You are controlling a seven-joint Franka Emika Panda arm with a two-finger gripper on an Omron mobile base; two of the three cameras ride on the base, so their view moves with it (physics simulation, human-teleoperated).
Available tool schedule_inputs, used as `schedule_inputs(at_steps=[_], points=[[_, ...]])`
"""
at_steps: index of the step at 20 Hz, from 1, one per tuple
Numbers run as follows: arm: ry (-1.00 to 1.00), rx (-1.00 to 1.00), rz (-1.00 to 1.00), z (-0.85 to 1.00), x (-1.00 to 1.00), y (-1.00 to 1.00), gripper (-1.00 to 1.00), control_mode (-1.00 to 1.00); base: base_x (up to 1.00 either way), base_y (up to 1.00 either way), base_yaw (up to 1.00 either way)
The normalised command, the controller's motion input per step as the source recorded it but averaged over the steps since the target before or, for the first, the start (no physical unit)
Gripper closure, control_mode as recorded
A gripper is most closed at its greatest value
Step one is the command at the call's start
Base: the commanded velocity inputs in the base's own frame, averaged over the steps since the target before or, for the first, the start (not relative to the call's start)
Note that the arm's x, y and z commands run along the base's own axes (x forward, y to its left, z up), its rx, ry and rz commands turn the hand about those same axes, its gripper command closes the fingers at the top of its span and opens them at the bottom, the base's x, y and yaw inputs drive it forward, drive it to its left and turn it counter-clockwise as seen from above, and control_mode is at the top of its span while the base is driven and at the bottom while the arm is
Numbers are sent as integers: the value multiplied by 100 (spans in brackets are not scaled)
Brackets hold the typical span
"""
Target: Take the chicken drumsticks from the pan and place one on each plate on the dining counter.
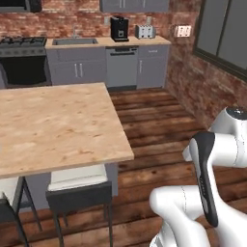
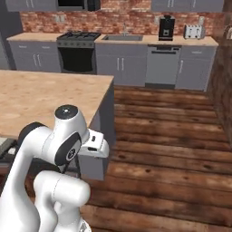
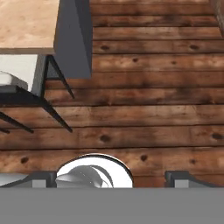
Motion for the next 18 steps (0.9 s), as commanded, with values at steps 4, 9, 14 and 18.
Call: schedule_inputs(at_steps=[4,9,14,18], points=[[0,0,0,0,0,0,-100,100,25,-83,-29],[0,0,0,0,0,0,-100,100,74,-47,-17],[0,0,0,0,0,0,-100,100,100,-6,-1],[0,0,0,0,0,0,-100,100,100,0,6]])
